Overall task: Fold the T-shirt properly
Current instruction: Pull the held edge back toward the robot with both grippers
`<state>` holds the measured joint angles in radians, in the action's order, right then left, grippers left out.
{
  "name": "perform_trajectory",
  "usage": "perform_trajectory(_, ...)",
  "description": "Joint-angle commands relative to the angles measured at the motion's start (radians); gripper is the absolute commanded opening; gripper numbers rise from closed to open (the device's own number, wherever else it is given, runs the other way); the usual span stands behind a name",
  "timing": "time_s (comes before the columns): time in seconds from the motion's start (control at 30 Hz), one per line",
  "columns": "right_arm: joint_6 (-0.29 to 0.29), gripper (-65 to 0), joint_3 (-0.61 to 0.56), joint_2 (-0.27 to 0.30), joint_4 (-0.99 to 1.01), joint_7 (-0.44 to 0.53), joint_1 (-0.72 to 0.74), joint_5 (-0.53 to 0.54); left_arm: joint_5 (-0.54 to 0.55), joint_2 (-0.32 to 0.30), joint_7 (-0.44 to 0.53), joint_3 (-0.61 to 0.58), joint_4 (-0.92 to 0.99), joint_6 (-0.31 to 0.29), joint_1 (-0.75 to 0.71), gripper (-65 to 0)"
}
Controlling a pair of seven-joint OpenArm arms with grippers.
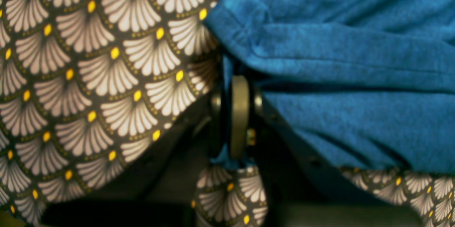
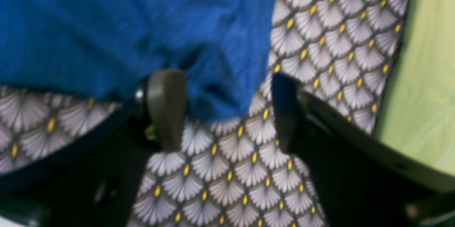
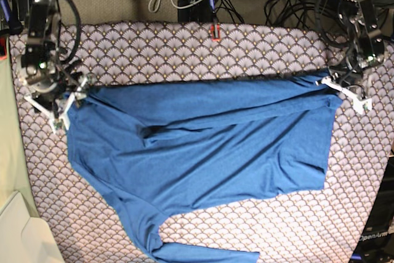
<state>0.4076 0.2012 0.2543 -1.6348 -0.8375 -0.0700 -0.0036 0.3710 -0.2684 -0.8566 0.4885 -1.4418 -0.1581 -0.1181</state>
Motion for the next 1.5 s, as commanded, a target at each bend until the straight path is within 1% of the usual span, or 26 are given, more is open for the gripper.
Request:
perform_trajectory(0.0,0.004,-25.0,0.005,0.012,0.006,0.008,0.009,-0.002,0.004,-0.016,0.015,0.005,-0.017,-0.001,0.011,-64.7)
perform_trajectory(0.23,0.004,-25.1,0.005,0.013,0.117,0.011,0.068,-0.003,0.007,-0.016,0.015,0.005,-0.018,-0.001,0.011,-64.7)
perform_trajectory(0.33,0.004,-25.4,0.005,0.013,0.132,0.053,0.066,-0.003,0.007,-0.016,0.015,0.005,-0.023,-0.001,0.011,-64.7)
perform_trajectory(0.37,0.004,-26.5,0.005,0.013,0.132,0.062,0.063,-0.003,0.007,-0.016,0.015,0.005,-0.023,-0.001,0.011,-64.7)
perform_trajectory(0.43,0.004,-31.0,0.005,0.013,0.132,0.067,0.058,-0.003,0.006,-0.016,0.015,0.005,-0.023,-0.001,0.011,-64.7)
perform_trajectory(0.47,0.004,-35.1,0.005,0.013,0.132,0.067,0.057,-0.003,0.009,-0.016,0.015,0.005,-0.023,-0.001,0.011,-64.7)
perform_trajectory(0.67,0.004,-64.5,0.007,0.013,0.133,0.071,0.029,-0.003,0.012,-0.015,0.015,0.005,-0.023,-0.001,0.011,-64.7)
perform_trajectory(0.73,0.004,-65.0,0.007,0.015,0.133,0.067,0.026,-0.003,0.012,-0.007,0.013,0.005,-0.024,-0.001,0.011,-64.7)
perform_trajectory(0.8,0.004,-65.0,0.008,0.032,0.13,0.068,0.002,-0.003,0.006,-0.001,0.013,0.005,-0.026,-0.001,0.011,-64.7)
perform_trajectory(1.03,0.004,-65.0,0.025,0.044,0.112,0.071,-0.043,-0.003,0.012,-0.001,0.013,0.005,-0.026,-0.001,0.011,-64.7)
perform_trajectory(1.13,0.004,-65.0,0.054,0.043,0.063,0.07,-0.066,-0.002,0.012,-0.001,0.013,0.005,-0.026,-0.001,0.01,-64.7)
perform_trajectory(1.37,0.006,-65.0,0.054,0.047,-0.038,0.067,-0.141,-0.002,0.012,-0.001,0.012,0.005,-0.027,-0.001,0.001,-64.7)
perform_trajectory(1.4,0.006,-65.0,0.054,0.047,-0.048,0.067,-0.15,-0.002,0.012,-0.002,0.006,0.005,-0.027,-0.001,-0.002,-64.7)
perform_trajectory(1.47,0.006,-65.0,0.054,0.046,-0.064,0.065,-0.167,-0.002,0.013,-0.007,-0.039,0.009,-0.027,-0.002,-0.009,-64.7)
